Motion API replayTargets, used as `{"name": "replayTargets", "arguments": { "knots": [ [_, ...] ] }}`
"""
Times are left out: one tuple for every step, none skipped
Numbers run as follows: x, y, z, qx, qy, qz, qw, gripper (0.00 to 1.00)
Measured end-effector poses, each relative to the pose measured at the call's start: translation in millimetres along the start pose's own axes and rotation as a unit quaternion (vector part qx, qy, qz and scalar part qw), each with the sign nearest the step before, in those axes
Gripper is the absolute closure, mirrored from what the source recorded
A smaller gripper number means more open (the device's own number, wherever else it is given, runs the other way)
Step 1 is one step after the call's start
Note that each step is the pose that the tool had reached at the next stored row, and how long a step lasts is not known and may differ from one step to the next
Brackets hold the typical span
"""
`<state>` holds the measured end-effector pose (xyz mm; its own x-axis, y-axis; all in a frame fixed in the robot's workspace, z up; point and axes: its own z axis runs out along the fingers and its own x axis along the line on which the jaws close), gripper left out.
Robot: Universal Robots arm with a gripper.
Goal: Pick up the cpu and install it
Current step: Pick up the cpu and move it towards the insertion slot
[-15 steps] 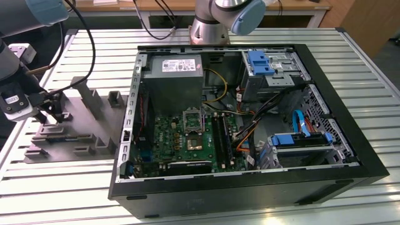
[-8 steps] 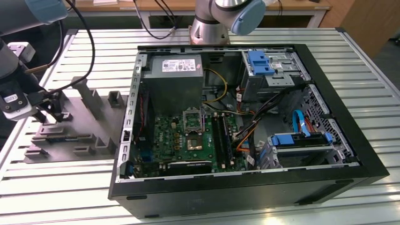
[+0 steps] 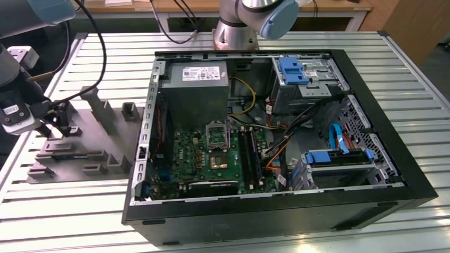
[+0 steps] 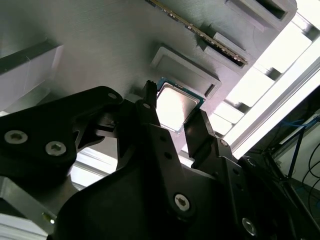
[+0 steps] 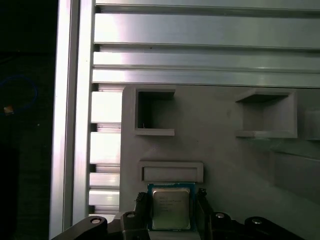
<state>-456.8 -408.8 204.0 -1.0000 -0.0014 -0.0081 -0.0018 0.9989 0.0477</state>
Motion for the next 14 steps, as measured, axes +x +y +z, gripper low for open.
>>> {"name": "replayTargets", "arguments": {
  "knots": [
    [0.0, 0.0, -0.2, -0.0001, -0.0001, 0.000, 1.0000, 0.53],
    [0.0, 0.0, -0.3, -0.0001, -0.0002, 0.000, 1.0000, 0.53],
    [0.0, 0.1, -0.4, -0.0001, -0.0002, 0.000, 1.0000, 0.53],
    [0.0, 0.0, -0.6, 0.0000, -0.0001, 0.000, 1.0000, 0.53],
    [0.0, 0.0, -0.7, 0.0000, -0.0001, 0.000, 1.0000, 0.53],
    [0.0, 0.1, -1.0, 0.0000, 0.0000, 0.000, 1.0000, 0.53],
    [0.0, 0.1, -1.3, 0.0000, 0.0000, 0.000, 1.0000, 0.53],
    [0.0, 0.1, -1.8, 0.0000, 0.0000, 0.000, 1.0000, 0.53],
    [0.0, 0.1, -2.2, 0.0000, 0.0000, 0.000, 1.0000, 0.53],
    [0.0, 0.1, -2.5, 0.0000, -0.0001, 0.000, 1.0000, 0.53],
    [0.0, 0.2, -2.9, 0.0000, -0.0001, 0.000, 1.0000, 0.53],
    [0.0, 0.2, -3.3, 0.0000, -0.0001, 0.000, 1.0000, 0.53],
    [0.0, 0.2, -3.7, 0.0000, -0.0001, 0.000, 1.0000, 0.53],
    [-0.1, 0.2, -4.2, 0.0000, 0.0000, 0.000, 1.0000, 0.53]
  ]
}}
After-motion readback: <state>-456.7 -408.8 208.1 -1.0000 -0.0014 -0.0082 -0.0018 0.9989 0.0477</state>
